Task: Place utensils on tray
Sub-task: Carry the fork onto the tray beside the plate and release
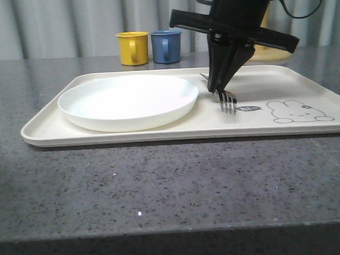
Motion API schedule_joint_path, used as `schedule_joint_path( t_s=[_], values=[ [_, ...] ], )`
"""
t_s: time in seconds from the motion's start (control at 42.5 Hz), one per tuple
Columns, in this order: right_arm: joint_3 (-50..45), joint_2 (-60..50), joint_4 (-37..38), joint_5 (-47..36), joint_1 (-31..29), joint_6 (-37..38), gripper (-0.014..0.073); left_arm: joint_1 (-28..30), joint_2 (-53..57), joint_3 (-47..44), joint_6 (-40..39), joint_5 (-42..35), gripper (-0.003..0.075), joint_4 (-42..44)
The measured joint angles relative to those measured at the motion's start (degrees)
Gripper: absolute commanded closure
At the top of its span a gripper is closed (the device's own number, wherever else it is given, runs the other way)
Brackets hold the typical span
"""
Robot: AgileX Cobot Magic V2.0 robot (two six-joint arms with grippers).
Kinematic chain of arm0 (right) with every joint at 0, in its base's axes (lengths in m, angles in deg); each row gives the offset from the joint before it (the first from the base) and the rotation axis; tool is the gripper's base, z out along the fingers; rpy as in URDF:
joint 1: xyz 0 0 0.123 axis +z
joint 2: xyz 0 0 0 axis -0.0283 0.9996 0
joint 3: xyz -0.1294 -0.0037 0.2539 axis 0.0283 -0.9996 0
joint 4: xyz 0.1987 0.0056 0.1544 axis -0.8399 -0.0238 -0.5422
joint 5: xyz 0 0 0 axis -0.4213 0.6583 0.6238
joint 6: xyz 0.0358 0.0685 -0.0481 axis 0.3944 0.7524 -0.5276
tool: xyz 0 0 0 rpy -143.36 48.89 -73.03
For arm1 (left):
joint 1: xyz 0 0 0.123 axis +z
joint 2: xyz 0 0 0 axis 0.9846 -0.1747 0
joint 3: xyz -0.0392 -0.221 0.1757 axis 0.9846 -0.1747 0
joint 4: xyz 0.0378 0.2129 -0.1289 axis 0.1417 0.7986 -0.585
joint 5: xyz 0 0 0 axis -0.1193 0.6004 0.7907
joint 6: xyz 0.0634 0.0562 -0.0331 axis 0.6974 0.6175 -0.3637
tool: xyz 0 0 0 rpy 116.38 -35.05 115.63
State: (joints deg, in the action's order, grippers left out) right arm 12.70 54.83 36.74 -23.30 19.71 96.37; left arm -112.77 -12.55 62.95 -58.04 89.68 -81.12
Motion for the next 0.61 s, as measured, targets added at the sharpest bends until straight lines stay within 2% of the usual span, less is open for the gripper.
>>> schedule_joint_path(
  t_s=[0.141, 0.212, 0.494, 0.611],
  values=[
    [0.0, 0.2, 0.0, 0.0, 0.0, 0.1, 0.0333, 0.0, 0.0, 0.0, 0.0, 0.0, 0.0247, 0.0],
    [0.0, 0.3, 0.1, 0.0, 0.0, 0.1, 0.0295, 0.0, 0.0, 0.0, 0.0, 0.0, 0.0247, 0.0],
    [0.0, 0.5, 2.2, -0.9, 0.0, 0.1, 0.029, 0.0, 0.0, 0.0, 0.0, 0.0, 0.0247, 0.0],
    [0.0, -0.8, 5.4, -0.6, 0.0, -0.6, 0.0291, 0.0, 0.0, 0.0, 0.0, 0.0, 0.0247, 0.0]
  ],
)
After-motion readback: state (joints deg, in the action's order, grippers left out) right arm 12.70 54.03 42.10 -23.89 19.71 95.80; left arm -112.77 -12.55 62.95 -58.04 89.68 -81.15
